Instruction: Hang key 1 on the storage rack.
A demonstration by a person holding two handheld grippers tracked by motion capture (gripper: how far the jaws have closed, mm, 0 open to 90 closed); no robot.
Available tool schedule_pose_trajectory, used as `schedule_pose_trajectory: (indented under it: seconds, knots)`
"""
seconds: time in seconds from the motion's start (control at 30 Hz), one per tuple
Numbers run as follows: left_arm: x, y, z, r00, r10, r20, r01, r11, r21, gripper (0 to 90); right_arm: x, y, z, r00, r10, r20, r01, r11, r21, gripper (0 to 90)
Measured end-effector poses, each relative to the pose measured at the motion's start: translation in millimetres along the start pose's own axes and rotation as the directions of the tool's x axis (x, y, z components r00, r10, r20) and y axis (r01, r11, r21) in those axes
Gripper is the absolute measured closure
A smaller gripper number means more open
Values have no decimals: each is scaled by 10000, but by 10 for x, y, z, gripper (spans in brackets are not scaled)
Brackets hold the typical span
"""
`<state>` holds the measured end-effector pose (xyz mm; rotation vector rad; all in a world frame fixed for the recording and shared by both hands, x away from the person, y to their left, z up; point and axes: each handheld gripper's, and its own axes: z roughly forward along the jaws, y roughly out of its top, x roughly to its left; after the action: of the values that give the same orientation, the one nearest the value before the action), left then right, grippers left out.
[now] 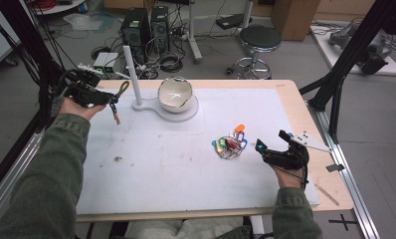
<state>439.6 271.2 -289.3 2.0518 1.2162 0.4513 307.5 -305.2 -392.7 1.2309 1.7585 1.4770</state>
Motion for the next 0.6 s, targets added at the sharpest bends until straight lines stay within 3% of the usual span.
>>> schedule_pose_trajectory:
  seconds: [0.2,0.43,0.6]
  knots:
    - [133,84,-82,9996,-170,-229,169,9998,-39,742,-5,-1,-9,10000,25,32,-25,10000,-39,7]
    - [327,143,-101,9966,-777,-270,770,9967,-274,743,7,-3,3,10000,-14,8,14,10000,1,7]
    - [431,176,-131,9946,-989,-326,973,9941,-469,743,-3,-10,-1,10000,45,13,-45,10000,6,7]
